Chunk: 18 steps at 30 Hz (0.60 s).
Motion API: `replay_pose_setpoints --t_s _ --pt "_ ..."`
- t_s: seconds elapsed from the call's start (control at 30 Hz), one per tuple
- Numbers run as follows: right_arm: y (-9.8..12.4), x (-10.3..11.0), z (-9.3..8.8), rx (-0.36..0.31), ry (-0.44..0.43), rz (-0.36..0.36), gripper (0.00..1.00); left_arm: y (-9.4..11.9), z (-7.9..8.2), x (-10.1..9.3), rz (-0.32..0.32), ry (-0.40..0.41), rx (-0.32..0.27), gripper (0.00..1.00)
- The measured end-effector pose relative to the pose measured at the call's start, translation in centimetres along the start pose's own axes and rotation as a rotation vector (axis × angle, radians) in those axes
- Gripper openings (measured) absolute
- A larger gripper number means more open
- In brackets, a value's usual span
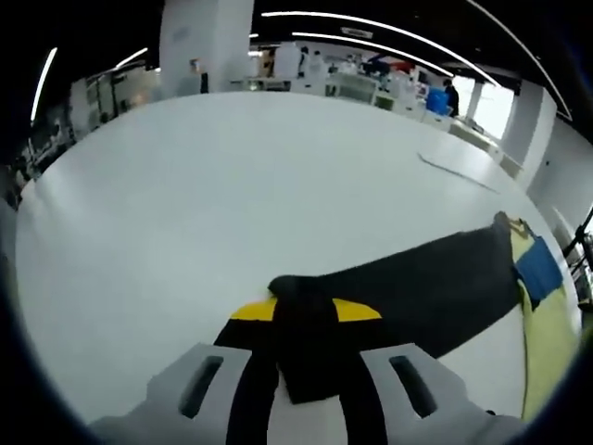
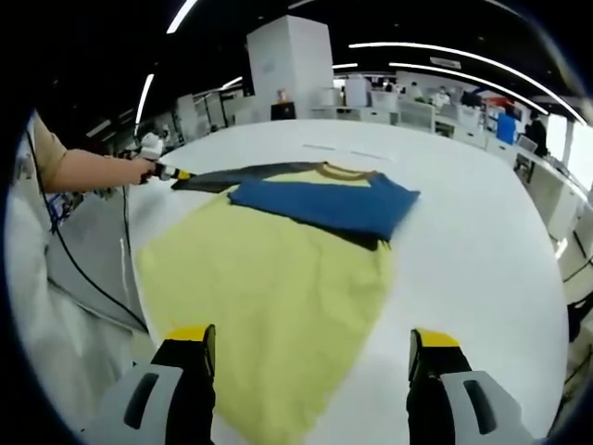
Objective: Fold the garment on the visible template until the final outline fits inside the template.
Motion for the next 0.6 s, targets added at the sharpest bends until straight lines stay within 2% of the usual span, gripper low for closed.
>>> replay_pose_setpoints --t_s 0.07,0.23,0.37,0.6 --pt "0.0 -0.1 0.1 -0.002 0.002 0.000 0.85 0.3 0.0 -0.2 -0.015 0.007 0.001 0.20" --pt "-0.1 -0.1 0.2 -0.004 0.005 0.004 0.85 1.2 -0.5 0.3 0.022 -0.004 0.015 0.24" --pt "-0.1 0.0 0.3 -0.008 0.006 0.010 0.85 1.8 -0.8 0.6 0.025 0.003 0.020 0.26" --pt "0.0 -0.1 0.3 -0.012 0.006 0.013 0.85 2.5 -2.4 1.0 0.052 0.005 0.076 0.23"
Point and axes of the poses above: the point that each gripper's makers call its tool centre point, and the gripper's own axes: y roughly backward along the fingers, x roughly to its left, z roughly out of its top, the point moved 3 cm from there along y, roughly backward along the fingers, and after that the axes turned 10 degrees about y, right-handed, at the moved point
